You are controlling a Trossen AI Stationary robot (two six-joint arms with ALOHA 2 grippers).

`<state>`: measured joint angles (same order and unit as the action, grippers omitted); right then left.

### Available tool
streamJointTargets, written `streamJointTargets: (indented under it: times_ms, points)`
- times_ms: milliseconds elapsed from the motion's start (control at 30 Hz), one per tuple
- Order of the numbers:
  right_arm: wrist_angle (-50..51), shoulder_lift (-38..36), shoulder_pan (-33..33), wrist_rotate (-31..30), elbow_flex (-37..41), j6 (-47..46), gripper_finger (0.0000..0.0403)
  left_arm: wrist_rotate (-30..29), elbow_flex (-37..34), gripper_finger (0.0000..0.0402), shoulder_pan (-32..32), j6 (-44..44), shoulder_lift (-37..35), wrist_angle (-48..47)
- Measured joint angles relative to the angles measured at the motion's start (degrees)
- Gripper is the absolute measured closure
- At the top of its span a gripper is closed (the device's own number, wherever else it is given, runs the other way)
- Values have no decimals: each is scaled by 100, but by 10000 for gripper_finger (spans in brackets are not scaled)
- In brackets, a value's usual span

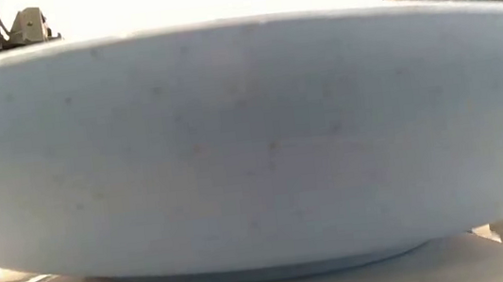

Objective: Place and stack plates onto a shelf
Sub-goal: Put the large pink plate on the shelf

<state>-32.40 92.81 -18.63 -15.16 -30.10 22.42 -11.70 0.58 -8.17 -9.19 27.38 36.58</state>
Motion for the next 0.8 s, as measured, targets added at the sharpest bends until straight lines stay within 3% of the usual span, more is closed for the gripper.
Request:
streamJointTargets:
  times_ms: [467,800]
  points:
    - [-653,753,55,-267,-12,80,243,0,0,323,-1,0,-1,0]
    - [-592,731,101,-262,-5,169,356,0,2,323,-1,0,-2,2]
